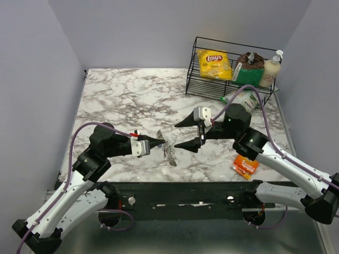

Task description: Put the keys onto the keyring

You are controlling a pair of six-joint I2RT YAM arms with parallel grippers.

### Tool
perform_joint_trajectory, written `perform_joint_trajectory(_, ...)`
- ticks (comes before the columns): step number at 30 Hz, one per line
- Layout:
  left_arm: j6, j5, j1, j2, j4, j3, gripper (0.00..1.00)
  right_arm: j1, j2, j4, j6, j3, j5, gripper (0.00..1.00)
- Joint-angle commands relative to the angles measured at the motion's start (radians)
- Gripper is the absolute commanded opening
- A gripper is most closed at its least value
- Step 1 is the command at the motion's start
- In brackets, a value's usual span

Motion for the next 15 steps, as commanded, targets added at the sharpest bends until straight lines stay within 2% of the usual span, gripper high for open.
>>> perform_joint_trajectory(1, -0.061, 0.080, -0.003, -0.019, 0.165, -0.001, 0.00, 0.000, -0.009, 0.106, 0.027, -0.012, -0.108, 0.78)
perform_joint_trajectory(10, -0.162, 0.124, -0.003, -0.013, 0.330, -0.029, 0.00, 0.000, 0.020, 0.164, 0.082, 0.005, -0.194, 0.70)
perform_joint_trajectory(11, -0.168, 0.127, -0.003, -0.013, 0.339, -0.033, 0.00, 0.000, 0.023, 0.170, 0.091, 0.005, -0.194, 0.64)
perform_joint_trajectory(13, -0.181, 0.130, -0.001, -0.012, 0.362, -0.035, 0.00, 0.000, 0.026, 0.181, 0.099, 0.004, -0.200, 0.60)
perform_joint_trajectory(14, -0.184, 0.133, -0.001, -0.010, 0.368, -0.036, 0.00, 0.000, 0.029, 0.184, 0.107, 0.004, -0.198, 0.54)
perform_joint_trajectory(15, -0.187, 0.136, -0.001, -0.009, 0.373, -0.035, 0.00, 0.000, 0.031, 0.187, 0.110, 0.004, -0.200, 0.53)
